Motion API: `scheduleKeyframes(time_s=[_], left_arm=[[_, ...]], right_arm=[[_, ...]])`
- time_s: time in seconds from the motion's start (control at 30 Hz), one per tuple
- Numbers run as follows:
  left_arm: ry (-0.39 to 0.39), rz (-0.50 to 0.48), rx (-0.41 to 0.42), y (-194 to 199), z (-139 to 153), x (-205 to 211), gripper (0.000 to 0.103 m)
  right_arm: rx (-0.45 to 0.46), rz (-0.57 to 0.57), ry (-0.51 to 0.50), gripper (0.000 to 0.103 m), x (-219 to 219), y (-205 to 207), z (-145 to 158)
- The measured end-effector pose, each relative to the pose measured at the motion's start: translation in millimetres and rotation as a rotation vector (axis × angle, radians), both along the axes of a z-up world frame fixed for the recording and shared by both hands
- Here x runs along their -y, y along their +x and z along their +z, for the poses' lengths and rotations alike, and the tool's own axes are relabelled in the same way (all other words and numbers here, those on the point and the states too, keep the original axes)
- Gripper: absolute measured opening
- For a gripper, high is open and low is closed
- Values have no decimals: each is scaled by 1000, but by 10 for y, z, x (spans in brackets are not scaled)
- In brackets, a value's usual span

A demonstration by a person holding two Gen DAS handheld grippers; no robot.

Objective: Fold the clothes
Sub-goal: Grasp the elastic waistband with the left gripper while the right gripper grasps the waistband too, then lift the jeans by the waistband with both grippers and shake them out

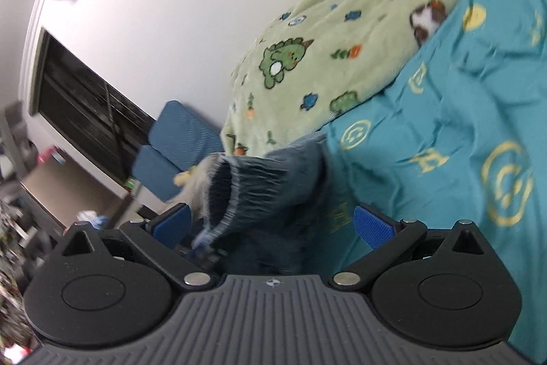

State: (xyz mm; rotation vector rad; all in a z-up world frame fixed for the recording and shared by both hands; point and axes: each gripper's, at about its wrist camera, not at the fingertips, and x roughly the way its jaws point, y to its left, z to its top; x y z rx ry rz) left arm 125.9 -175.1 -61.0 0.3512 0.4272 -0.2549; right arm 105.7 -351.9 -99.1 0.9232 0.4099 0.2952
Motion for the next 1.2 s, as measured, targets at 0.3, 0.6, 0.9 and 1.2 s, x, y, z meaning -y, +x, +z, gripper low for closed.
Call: scheduleKeyframes(time_s=[0.3,0.6,0.9,1.2], left_arm=[[1,-36,-13,-13,-144,-6,13],[3,-65,-28,-22,-278,-12,15],[-1,-95,-55,-24,-315,-55,26],[37,-169,-43,-282,-212,-150,58]], right_arm=[[-34,98,65,99,-76,371,-78],[-80,151,39,84,-140,630,-210],[-108,110,-5,41,-86,646,-330],[-119,69,-44,36,0,659,-317]])
